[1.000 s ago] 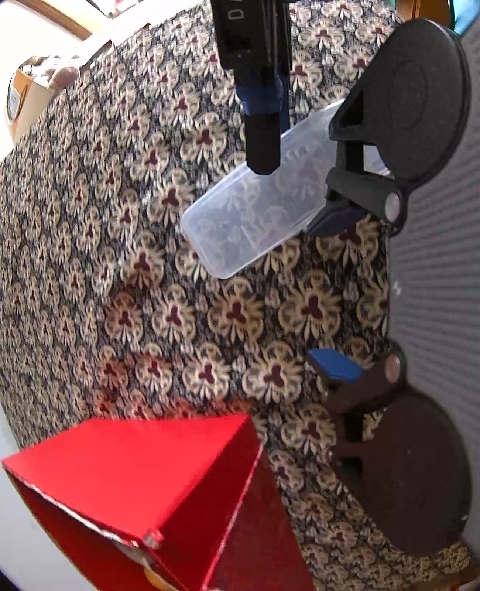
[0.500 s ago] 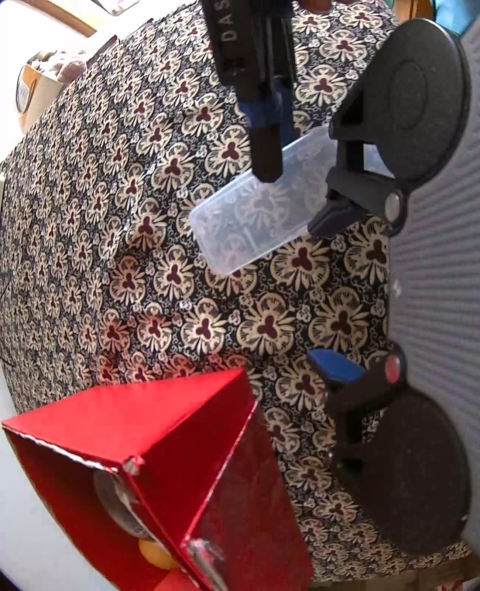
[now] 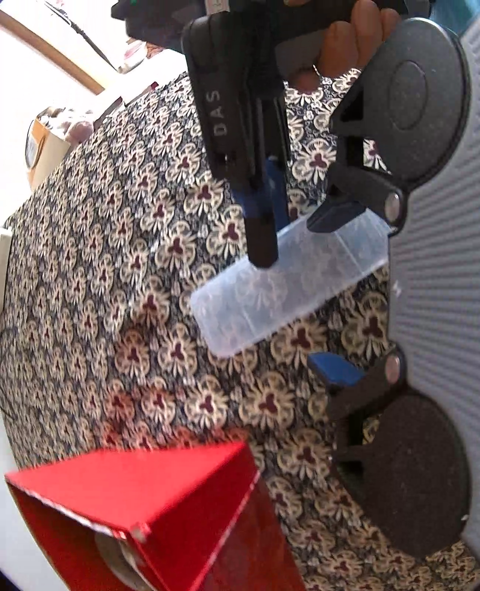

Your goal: Organize rigid objects

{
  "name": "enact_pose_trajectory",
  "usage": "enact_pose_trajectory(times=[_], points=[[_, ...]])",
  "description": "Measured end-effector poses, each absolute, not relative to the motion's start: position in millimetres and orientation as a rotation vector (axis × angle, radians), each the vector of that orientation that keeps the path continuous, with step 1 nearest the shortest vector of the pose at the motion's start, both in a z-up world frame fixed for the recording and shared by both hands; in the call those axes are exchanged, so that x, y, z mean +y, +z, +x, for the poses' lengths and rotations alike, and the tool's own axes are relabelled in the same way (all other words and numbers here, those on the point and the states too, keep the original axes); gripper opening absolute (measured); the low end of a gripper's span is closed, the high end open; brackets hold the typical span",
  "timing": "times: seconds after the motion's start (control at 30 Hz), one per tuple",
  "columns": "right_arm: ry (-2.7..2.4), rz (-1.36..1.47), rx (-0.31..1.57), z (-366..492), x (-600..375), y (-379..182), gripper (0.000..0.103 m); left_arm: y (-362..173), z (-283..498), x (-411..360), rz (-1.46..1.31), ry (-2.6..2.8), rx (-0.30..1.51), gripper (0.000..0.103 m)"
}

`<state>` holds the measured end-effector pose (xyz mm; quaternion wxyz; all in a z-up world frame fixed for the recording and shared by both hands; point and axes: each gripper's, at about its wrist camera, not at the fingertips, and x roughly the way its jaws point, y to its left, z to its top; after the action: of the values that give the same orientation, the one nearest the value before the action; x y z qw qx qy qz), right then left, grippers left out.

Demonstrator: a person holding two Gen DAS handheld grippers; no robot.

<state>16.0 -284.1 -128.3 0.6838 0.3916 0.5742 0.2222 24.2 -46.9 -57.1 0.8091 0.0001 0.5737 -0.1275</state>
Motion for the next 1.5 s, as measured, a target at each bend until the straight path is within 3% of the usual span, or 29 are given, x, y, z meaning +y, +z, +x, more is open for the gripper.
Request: enact_pose_trajectory(times=[0.93,1.0,1.13,1.5], points=[[0.513,0.832,1.249,28.3,-292.4,-127.6,0.012,-82.3,42.0,-65.5,0.102,-0.202,1.241,0.075],[0.513,0.822,1.242,29.0,-293.2,-126.6,0.012,-81.5,42.0,-67.9,0.107,-0.206,1.238,0.071],[0.521,0.796,1.234,28.3,-288.6,-123.2,0.012,-76.0,40.3,-71.2,0.093,-0.233,1.239,0.050],[0.534,0.815,1.229,30.9,-280.7,-124.9,0.016,-72.2,45.7,-54.7,-0.045,-0.248,1.260,0.047]])
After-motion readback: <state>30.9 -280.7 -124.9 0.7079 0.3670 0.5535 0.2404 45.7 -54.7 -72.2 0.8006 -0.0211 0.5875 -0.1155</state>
